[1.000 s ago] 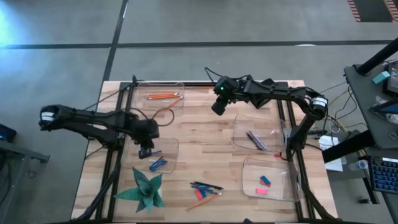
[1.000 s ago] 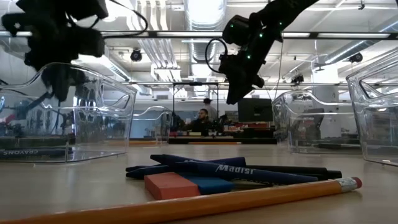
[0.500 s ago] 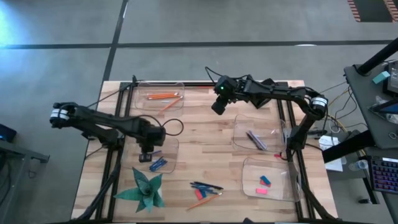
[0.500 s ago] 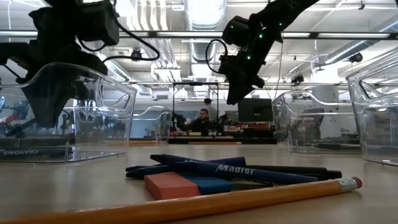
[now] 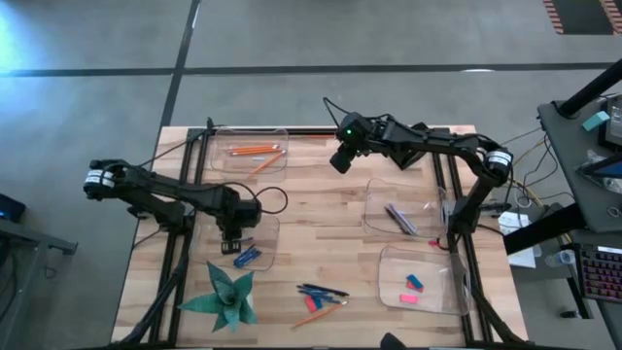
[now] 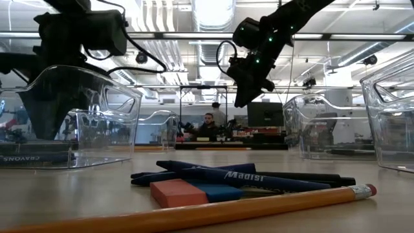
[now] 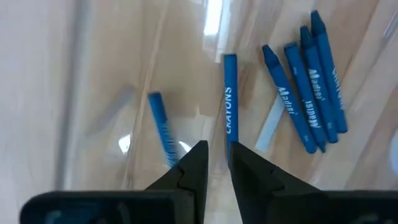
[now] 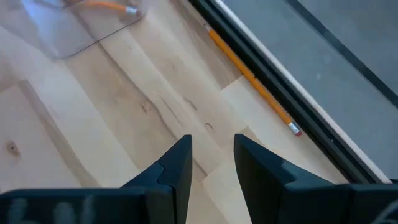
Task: Sort crayons/erasers/pens/pencils in bins
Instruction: Put the pencil into the top left transparent bin
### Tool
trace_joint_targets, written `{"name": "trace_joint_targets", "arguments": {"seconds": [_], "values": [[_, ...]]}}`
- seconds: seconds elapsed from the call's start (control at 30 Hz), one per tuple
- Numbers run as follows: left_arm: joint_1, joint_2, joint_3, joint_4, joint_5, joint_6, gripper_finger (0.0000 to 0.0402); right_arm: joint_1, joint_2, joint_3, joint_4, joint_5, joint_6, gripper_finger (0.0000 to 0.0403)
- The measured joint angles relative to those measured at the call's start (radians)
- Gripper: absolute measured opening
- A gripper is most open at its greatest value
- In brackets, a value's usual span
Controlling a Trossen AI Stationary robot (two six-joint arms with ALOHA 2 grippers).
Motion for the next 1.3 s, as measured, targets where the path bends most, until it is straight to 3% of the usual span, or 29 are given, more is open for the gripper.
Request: {"name": "trace_joint_targets", "arguments": {"seconds": [0.13,0.27,0.37,0.53,0.7,0.93,1.3], "values": [[0.0,-0.062,0.023,-0.033,0.005,-0.044,0.0052,-0.013,0.0,0.0,0.042,0.033,0.043,0.0109],[0.0,-0.158,0.032,-0.065,0.009,-0.051,0.0052,-0.033,0.015,0.001,0.056,0.071,0.205,0.0109],[0.0,-0.237,0.033,-0.076,0.011,-0.07,0.0052,-0.058,0.061,0.001,0.043,0.07,0.357,0.0109],[0.0,-0.365,0.08,-0.037,-0.008,-0.1,0.0052,-0.085,0.159,0.003,0.045,0.118,0.467,0.0109],[0.0,-0.442,0.171,0.022,-0.096,-0.105,0.0052,-0.126,0.249,0.056,0.03,0.198,0.491,0.0108],[0.0,-0.462,0.29,0.066,-0.28,-0.024,0.0052,-0.168,0.387,0.174,0.023,0.14,0.49,0.0094],[0.0,-0.451,0.312,0.053,-0.332,0.037,0.0052,-0.174,0.468,0.297,0.009,0.119,0.494,0.0086]]}}
